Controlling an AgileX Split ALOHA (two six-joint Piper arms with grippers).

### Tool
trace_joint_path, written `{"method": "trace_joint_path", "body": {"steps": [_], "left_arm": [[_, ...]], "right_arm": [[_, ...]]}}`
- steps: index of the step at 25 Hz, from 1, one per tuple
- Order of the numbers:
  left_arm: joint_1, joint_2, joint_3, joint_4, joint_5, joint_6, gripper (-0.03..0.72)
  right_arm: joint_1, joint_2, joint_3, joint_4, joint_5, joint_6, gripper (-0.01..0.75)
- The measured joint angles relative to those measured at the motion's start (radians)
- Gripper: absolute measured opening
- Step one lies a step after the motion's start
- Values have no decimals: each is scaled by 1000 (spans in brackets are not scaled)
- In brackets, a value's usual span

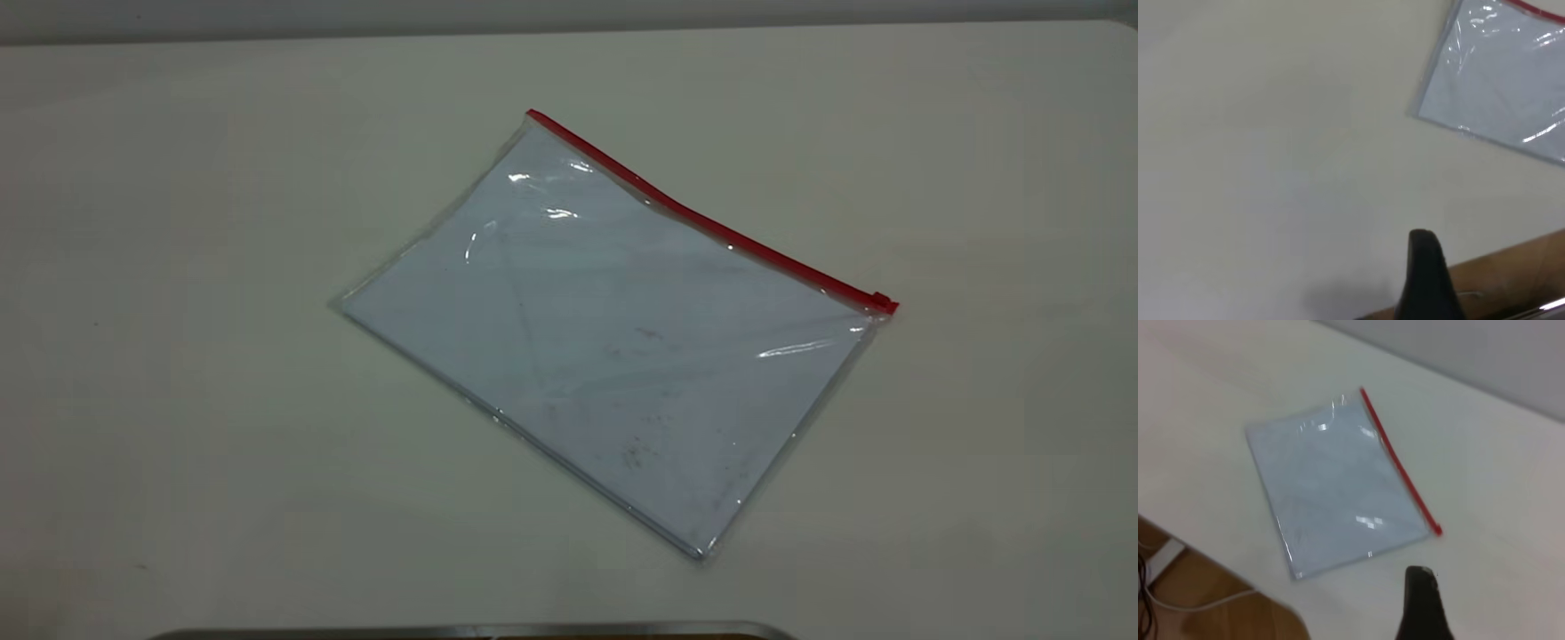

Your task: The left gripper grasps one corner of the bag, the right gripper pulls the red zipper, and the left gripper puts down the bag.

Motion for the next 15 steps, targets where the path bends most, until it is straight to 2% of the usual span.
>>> {"method": "trace_joint_path", "body": {"steps": [8,15], "left_arm": [[0,-287,236,0,0,0,580],[0,-401,390,0,0,-1,580]], "right_arm": [[0,-147,197,-75,-67,8,557],[0,-153,244,-95,-70,13,557]]}}
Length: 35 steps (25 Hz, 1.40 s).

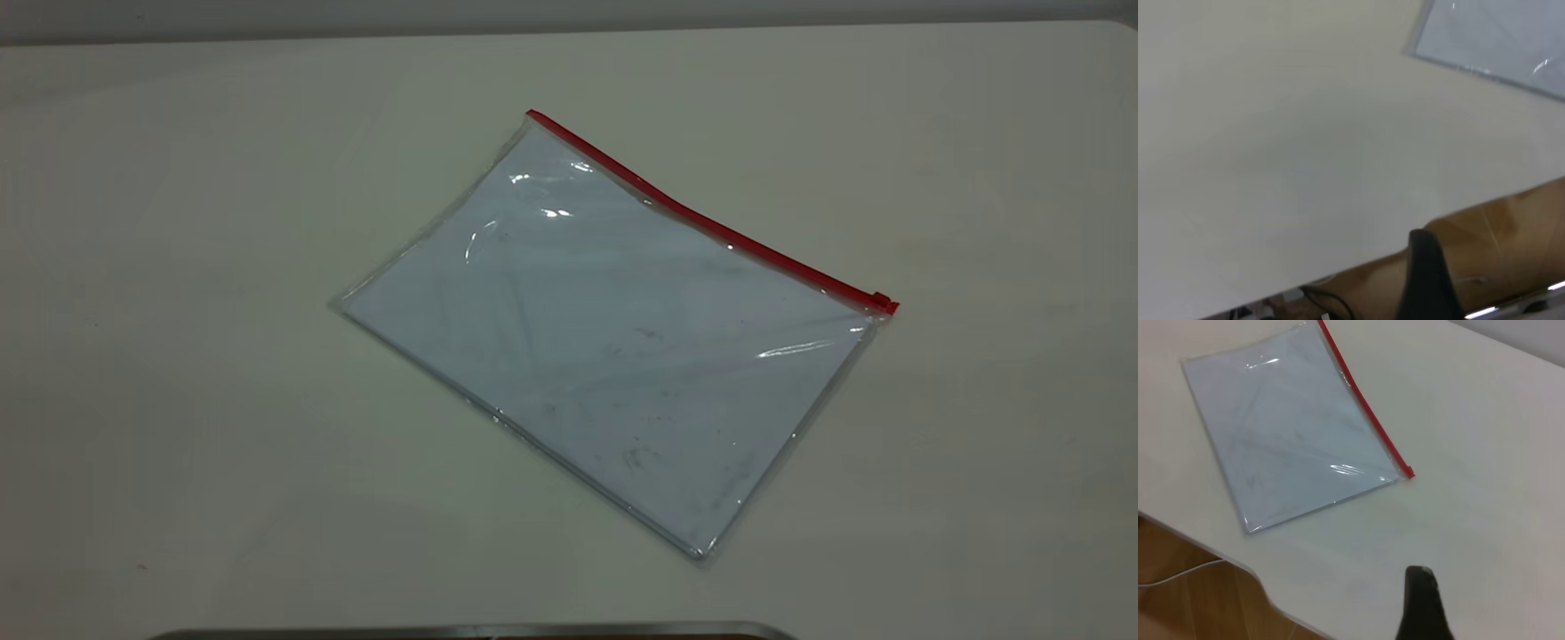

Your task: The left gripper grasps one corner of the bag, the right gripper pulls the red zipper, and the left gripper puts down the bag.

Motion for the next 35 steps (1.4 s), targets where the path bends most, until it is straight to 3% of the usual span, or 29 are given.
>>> {"method": "trace_joint_path", "body": {"steps": [16,30,32,35], "left_arm": [[0,-91,167,0,-29,-9,580],[0,-95,172,0,-37,-16,580],[18,-102,173,0,-37,-16,580],[101,-143,173,0,-38,-19,580]], "right_arm": [[0,0,3,-3,-1,2,557],[0,0,3,-4,-1,2,557],[0,0,3,-4,-1,2,557],[0,0,3,-4,-1,2,557]]}}
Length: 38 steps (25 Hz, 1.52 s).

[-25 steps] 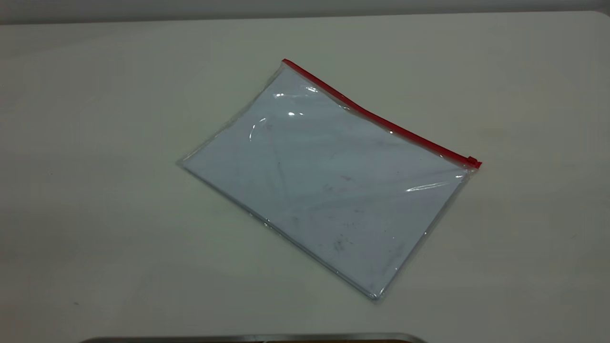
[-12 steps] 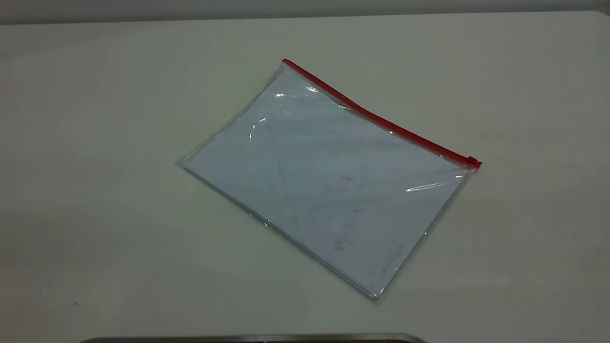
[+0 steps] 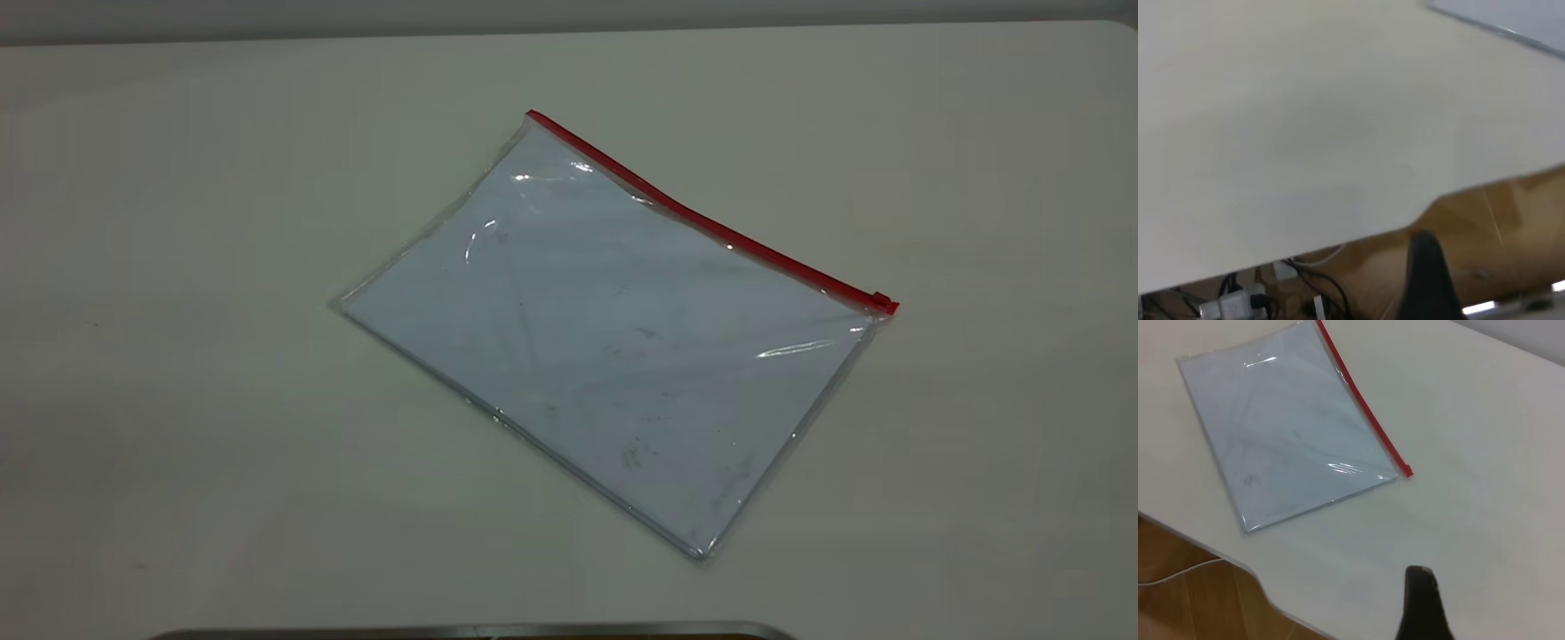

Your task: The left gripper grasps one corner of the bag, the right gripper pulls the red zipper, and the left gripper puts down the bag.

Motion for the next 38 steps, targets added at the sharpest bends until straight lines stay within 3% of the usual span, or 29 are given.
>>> {"method": "trace_joint_path", "body": {"steps": [4,7,27,38], "left_arm": [[94,-84,0,0,1,-6,580],[123,-144,0,0,2,-9,580],[126,-189,0,0,6,-30,580],[126,-189,0,0,7,-30,580]], "right_arm": [[0,0,0,0,0,0,557],[0,0,0,0,0,0,557],[0,0,0,0,0,0,557],[-126,0,1,-8,0,2,557]]}}
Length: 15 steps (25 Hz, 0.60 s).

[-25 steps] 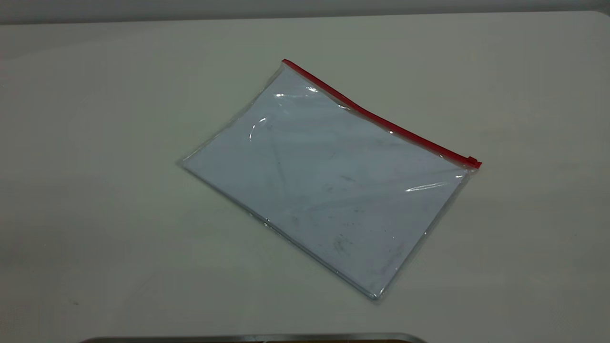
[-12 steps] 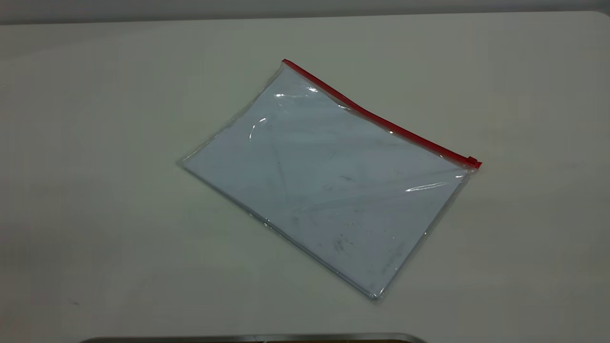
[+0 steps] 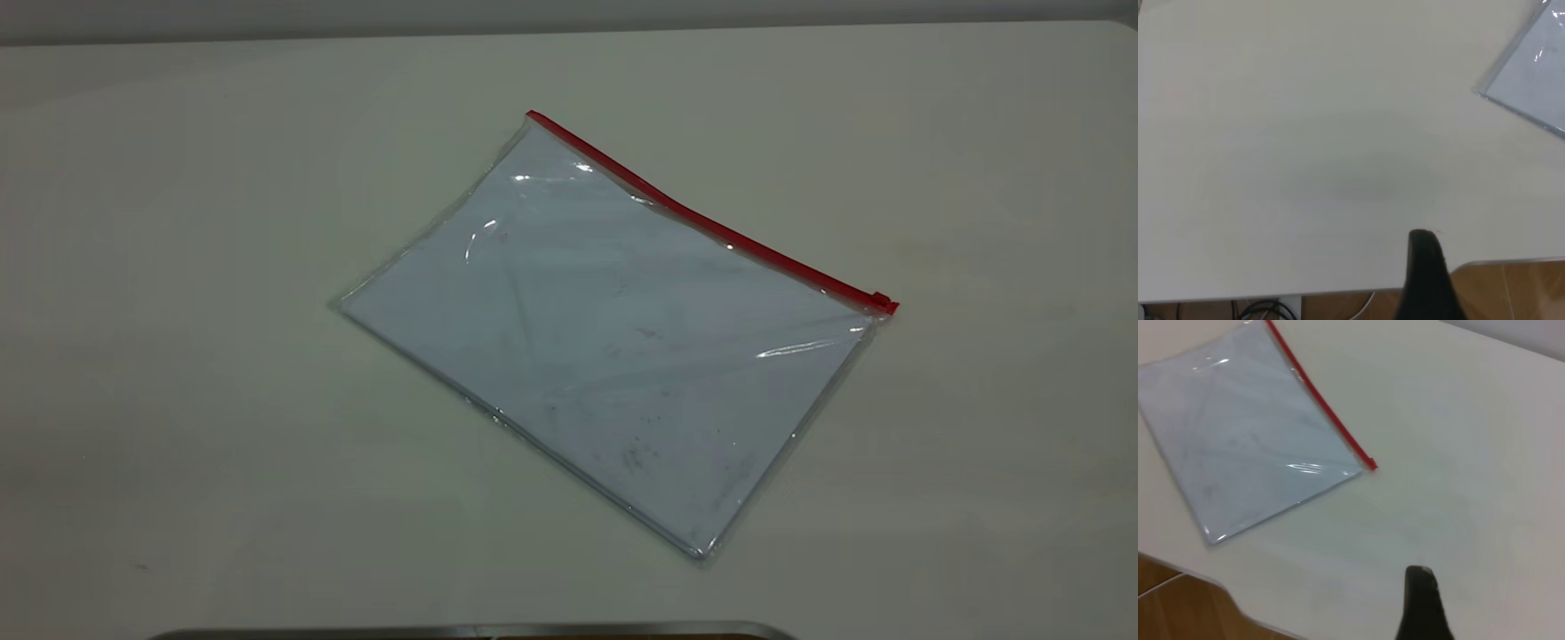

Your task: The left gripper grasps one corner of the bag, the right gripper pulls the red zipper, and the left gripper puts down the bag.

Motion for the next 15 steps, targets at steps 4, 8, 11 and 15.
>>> {"method": "trace_joint_path", "body": {"steps": [4,8,11,15], "left_arm": [[0,0,0,0,0,0,580],[0,0,0,0,0,-1,580],[0,0,0,0,0,-1,580],[0,0,0,0,0,-1,580]], "right_arm": [[-1,0,1,-47,-12,104,557],[-1,0,2,-140,-26,221,557],[-1,0,2,-168,-27,260,557],[-1,0,3,-168,-29,266,557]]}}
